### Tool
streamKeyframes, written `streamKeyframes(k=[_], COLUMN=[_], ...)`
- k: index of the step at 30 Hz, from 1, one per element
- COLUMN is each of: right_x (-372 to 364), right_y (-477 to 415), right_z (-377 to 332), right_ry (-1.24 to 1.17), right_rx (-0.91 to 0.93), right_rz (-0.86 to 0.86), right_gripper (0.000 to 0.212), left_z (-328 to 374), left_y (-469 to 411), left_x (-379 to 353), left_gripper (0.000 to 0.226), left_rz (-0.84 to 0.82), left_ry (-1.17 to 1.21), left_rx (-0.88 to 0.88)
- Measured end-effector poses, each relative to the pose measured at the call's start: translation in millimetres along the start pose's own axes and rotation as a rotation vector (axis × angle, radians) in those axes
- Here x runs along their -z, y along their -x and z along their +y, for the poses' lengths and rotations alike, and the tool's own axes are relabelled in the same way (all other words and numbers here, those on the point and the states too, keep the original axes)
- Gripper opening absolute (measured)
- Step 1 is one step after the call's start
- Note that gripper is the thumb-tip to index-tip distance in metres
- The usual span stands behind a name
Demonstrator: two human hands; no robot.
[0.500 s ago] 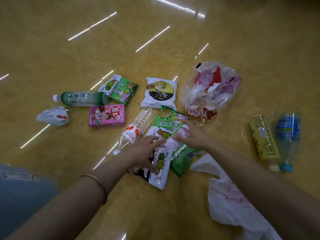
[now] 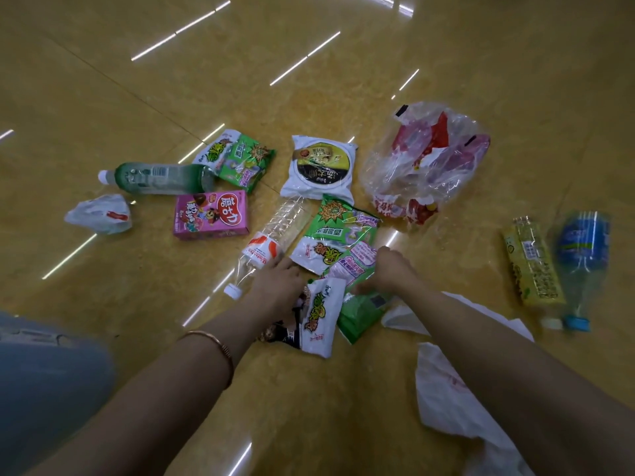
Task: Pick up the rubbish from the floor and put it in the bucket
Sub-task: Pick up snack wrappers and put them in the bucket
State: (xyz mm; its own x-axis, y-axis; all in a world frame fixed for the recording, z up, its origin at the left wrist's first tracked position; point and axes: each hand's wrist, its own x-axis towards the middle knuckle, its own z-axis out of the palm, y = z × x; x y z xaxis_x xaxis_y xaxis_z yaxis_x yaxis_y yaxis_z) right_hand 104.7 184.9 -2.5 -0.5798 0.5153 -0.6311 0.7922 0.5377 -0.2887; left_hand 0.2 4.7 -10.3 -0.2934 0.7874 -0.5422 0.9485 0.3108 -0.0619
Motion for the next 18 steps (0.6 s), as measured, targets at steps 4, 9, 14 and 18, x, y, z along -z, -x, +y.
streamKeyframes(k=[4,9,14,18], right_x=[2.4,3.3,18.5,47.0], right_y=[4.1,11.5,20.5,23.0], right_z=[-3.5,2.2,7.1,2.8], right_ry=[-0.057,-0.094,-0.298,-0.409], right_rx=[0.083,0.126,0.166,0.207], right_rz=[0.005,0.039,0.075,0.073], right_gripper=[0.052,0.051,0.052,0.033], left_z=[0.8,-0.4,-15.6,-27.6], left_y=[2.5,10.4,14.8,19.3], left_x=[3.5,15.2,29.0,53.3], left_gripper=[0.068,0.052,0.072,0.068], left_rz=[0.010,0.062,0.098,0.190], left_ry=[0.089,0.254,0.508,0.684], left_rx=[-0.011,0.076,0.158,0.155])
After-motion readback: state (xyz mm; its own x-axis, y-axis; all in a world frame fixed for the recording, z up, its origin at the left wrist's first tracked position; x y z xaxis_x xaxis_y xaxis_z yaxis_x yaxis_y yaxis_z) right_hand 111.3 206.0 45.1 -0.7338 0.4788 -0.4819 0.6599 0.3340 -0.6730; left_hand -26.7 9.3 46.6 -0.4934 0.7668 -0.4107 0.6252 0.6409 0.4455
